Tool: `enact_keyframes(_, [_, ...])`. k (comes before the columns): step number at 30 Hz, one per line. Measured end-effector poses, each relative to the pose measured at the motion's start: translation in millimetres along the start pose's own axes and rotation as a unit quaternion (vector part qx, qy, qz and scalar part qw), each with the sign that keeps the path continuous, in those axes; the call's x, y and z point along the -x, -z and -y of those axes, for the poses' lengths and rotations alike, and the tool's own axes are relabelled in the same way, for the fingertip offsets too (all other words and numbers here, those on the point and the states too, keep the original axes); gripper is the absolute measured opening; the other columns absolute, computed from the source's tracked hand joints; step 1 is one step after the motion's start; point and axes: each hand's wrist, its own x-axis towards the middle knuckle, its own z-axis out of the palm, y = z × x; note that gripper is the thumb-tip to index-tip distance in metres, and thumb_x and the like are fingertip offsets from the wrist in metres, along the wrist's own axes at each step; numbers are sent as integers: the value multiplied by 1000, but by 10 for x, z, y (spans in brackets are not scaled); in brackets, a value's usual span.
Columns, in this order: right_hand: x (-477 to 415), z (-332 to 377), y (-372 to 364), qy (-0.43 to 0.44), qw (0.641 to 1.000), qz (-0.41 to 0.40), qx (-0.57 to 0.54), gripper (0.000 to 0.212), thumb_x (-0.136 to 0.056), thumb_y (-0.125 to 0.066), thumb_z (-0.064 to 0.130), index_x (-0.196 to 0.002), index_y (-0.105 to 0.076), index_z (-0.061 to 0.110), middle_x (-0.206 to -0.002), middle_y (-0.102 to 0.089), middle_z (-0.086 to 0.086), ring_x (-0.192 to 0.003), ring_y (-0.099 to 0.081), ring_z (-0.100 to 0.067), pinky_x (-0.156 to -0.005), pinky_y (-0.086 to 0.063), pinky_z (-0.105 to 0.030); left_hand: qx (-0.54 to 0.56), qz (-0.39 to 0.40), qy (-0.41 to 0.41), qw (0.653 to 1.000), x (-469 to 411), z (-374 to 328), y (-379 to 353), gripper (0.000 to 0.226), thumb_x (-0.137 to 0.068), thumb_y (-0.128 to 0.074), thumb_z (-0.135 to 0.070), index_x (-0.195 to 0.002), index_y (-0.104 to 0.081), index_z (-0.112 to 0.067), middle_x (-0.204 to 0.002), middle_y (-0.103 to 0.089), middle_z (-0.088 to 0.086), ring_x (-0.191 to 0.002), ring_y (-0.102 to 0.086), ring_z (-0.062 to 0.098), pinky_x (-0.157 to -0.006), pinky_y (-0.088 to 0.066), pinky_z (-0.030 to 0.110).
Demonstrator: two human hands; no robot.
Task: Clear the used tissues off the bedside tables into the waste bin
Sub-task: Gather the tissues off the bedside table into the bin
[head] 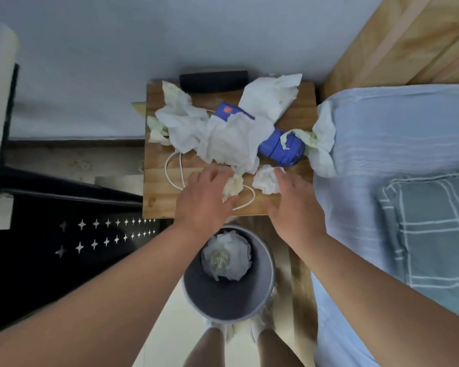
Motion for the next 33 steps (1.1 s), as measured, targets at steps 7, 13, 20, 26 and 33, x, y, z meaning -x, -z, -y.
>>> enact_keyframes(7, [-163,-249,-169,14,999,-24,17,28,-96,-62,13,-123,-67,8,-110,-61,-15,-101,-60,-37,-72,-48,-41,176,-78,43,980,72,34,-87,47,-93,-75,-39,-138,-60,-37,-128,-66,-10,-110,-63,15,-87,-58,36])
enact_keyframes(13, [207,-237,-79,-75,983,-52,-161,31,-96,-61,17,-71,-44,13,-67,-46,1,-60,-38,-22,-52,-20,-37,406,-149,118,894,641,-143,23,39,-88,-77,-41,-123,-63,-54,-118,-70,-27,-104,-69,0,-80,-55,12])
enact_keyframes(20, [794,-259,-684,-186,945,132,-235,34,-98,-55,33,-68,-52,15,-63,-59,-2,-65,-57,-27,-55,-38,-35,330,20,235,914,1387,187,-643,48,-86,-80,-46,-108,-55,-80,-100,-71,-32,-89,-67,-6,-71,-49,17])
enact_keyframes(26, [914,-350,-1184,-216,921,259,-194,27,-83,-56,51,-83,-63,25,-84,-71,7,-84,-69,-23,-72,-53,-37,263,145,288,909,1615,553,-1218,62,-85,-80,-50,-143,-58,-52,-117,-75,-14,-99,-68,5,-78,-50,20])
enact_keyframes(33, [958,-453,-1078,-229,910,272,-214,46,-90,-67,35,-133,-62,20,-89,-59,19,-86,-63,-8,-80,-54,-31,191,185,271,925,1701,676,-1338,74,-81,-84,-53,-148,-57,-35,-140,-65,-5,-123,-65,18,-90,-50,33])
